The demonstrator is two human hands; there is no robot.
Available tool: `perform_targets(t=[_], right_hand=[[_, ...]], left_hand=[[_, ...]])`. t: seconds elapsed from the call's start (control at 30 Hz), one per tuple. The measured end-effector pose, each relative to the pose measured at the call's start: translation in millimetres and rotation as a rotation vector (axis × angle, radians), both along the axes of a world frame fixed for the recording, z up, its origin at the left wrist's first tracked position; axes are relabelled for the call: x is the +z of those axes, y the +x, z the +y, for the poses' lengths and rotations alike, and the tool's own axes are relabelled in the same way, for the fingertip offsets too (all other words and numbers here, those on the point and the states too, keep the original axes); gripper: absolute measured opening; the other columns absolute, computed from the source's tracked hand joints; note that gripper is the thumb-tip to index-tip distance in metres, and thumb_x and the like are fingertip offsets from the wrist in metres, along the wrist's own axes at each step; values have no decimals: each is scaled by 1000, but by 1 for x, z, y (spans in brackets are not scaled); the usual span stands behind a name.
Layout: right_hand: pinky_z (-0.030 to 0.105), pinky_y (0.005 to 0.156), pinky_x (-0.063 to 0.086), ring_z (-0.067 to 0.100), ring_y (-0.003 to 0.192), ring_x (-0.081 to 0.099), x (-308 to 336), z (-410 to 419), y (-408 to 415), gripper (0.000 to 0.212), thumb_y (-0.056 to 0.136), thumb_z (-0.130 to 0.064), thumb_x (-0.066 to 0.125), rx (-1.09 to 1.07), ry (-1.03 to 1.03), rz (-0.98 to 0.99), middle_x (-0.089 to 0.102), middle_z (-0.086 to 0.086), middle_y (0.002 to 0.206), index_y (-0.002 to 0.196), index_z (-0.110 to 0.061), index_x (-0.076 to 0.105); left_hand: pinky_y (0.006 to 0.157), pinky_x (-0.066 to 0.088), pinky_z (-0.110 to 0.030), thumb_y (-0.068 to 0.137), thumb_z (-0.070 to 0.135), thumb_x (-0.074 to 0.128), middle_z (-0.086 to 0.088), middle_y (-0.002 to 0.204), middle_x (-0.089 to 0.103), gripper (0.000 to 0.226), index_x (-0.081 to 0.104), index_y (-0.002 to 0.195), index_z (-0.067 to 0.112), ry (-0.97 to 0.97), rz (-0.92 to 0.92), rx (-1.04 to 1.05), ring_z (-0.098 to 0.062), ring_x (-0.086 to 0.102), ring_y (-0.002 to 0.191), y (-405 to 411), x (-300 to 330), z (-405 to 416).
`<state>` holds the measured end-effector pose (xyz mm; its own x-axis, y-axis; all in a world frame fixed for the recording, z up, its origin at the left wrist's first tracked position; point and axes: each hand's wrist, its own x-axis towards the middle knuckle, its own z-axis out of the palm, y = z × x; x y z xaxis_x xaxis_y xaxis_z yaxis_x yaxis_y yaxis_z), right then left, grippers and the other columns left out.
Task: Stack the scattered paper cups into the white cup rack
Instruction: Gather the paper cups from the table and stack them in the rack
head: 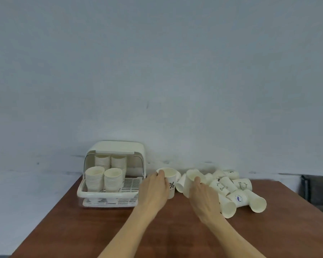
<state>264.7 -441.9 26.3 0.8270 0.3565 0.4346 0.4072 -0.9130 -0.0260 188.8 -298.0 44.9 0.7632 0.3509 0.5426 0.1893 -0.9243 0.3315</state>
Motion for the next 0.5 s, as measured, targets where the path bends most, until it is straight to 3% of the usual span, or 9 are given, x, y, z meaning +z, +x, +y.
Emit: perform_targets(t=[0.1, 0.13, 0.23, 0.5], right_hand=[[24, 39, 6, 26, 47, 60, 8, 28, -12, 20, 70, -4, 64, 35, -14, -82, 62, 4, 58, 87, -8, 54], [24, 39, 7, 27, 48, 60, 7, 37, -15, 19, 70, -4, 64, 48, -31, -105, 62, 5, 58, 86, -8, 55], [32, 51, 32, 27, 79, 66, 6, 59, -25, 21, 90, -7, 37, 129, -40, -50, 68, 4, 89, 108, -11, 46], [35, 58, 34, 30, 87, 65, 12, 109, -38, 23, 91, -9, 34, 248, 27, -10, 67, 6, 97, 112, -11, 42]], left_hand=[[72, 50, -36, 99, 30, 35, -3, 106, 63, 27, 55, 109, 15, -11, -5, 47, -23, 60, 93, -10, -1, 24], [72, 50, -36, 99, 30, 35, -3, 106, 63, 27, 55, 108, 15, -14, -5, 59, -23, 60, 93, -14, -2, 30], [71, 50, -37, 99, 30, 34, -2, 105, 62, 25, 54, 107, 15, -25, -3, 94, -22, 59, 93, -22, -4, 49], [71, 47, -38, 98, 30, 36, -4, 103, 62, 24, 53, 106, 15, -42, -12, 185, -25, 59, 94, -41, -11, 95]])
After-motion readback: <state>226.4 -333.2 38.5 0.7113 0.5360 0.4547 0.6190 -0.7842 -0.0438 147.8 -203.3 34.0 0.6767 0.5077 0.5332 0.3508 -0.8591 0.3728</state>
